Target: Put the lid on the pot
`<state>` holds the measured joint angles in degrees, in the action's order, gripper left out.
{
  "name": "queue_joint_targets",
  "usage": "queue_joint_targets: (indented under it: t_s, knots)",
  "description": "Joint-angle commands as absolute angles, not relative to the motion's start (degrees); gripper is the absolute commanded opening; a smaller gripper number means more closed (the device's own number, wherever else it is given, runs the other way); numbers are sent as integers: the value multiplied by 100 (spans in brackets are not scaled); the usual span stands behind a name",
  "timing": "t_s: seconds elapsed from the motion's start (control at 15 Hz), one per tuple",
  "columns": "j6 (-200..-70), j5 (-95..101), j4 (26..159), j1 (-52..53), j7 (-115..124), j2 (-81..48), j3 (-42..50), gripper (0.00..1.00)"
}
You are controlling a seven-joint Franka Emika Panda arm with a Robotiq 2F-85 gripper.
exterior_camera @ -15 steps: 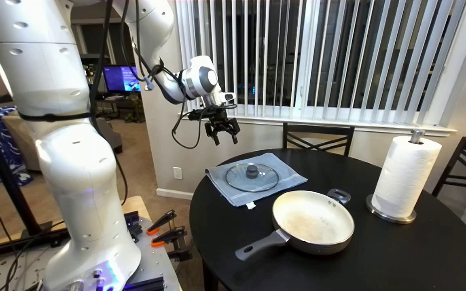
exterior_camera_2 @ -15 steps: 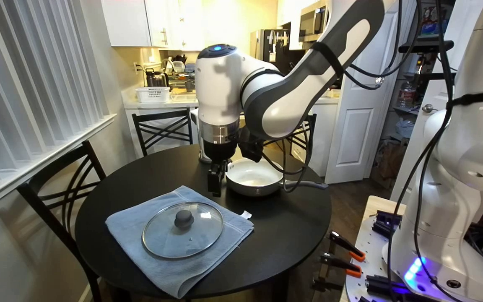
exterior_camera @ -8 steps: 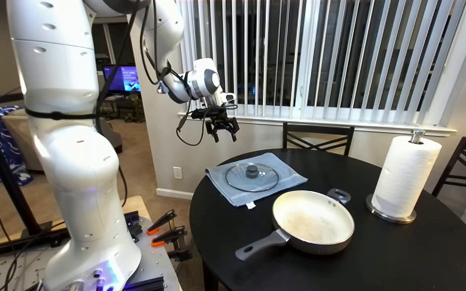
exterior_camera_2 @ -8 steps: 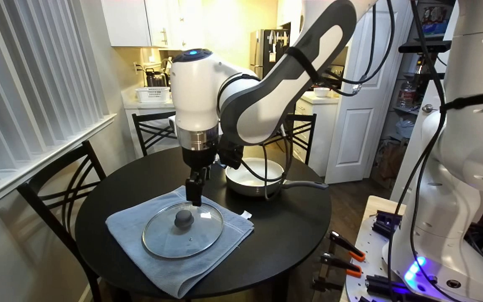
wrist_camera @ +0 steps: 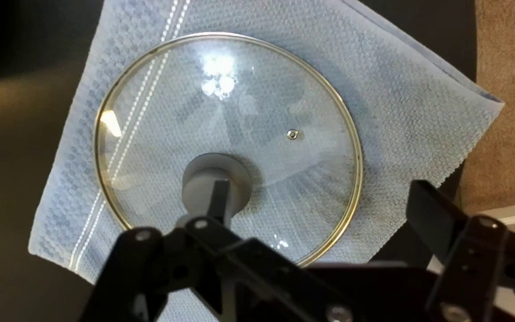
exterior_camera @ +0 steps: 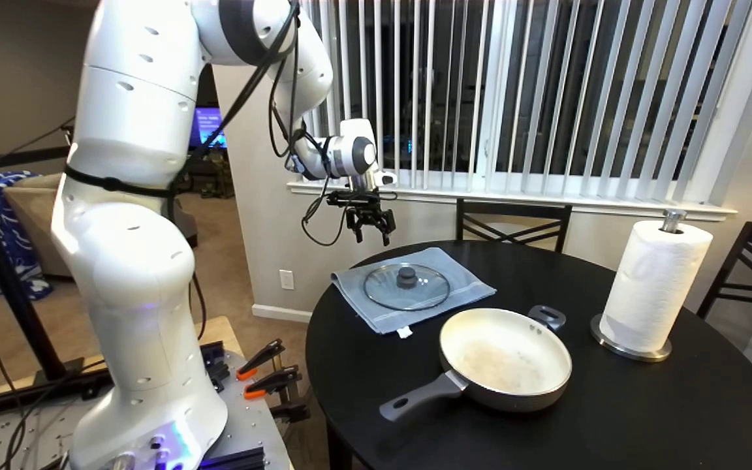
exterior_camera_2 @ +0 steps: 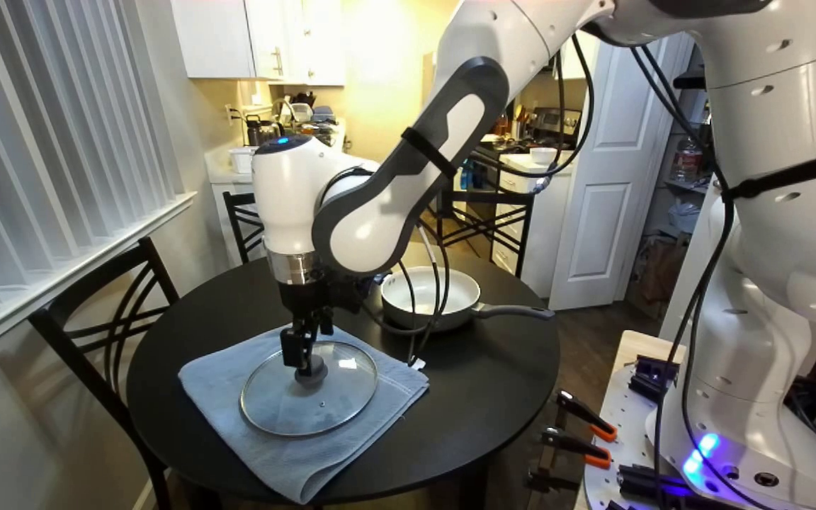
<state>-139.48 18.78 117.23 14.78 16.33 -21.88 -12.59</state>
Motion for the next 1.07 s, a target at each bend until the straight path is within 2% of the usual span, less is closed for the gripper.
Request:
queue_joint_targets:
  t_s: [0.0,1.0]
  knots:
    - [-14003,1218,11256,1492,1312,-2715,-1128,100]
    - [-13894,174,9904,1624,2439,-4021,-340,100]
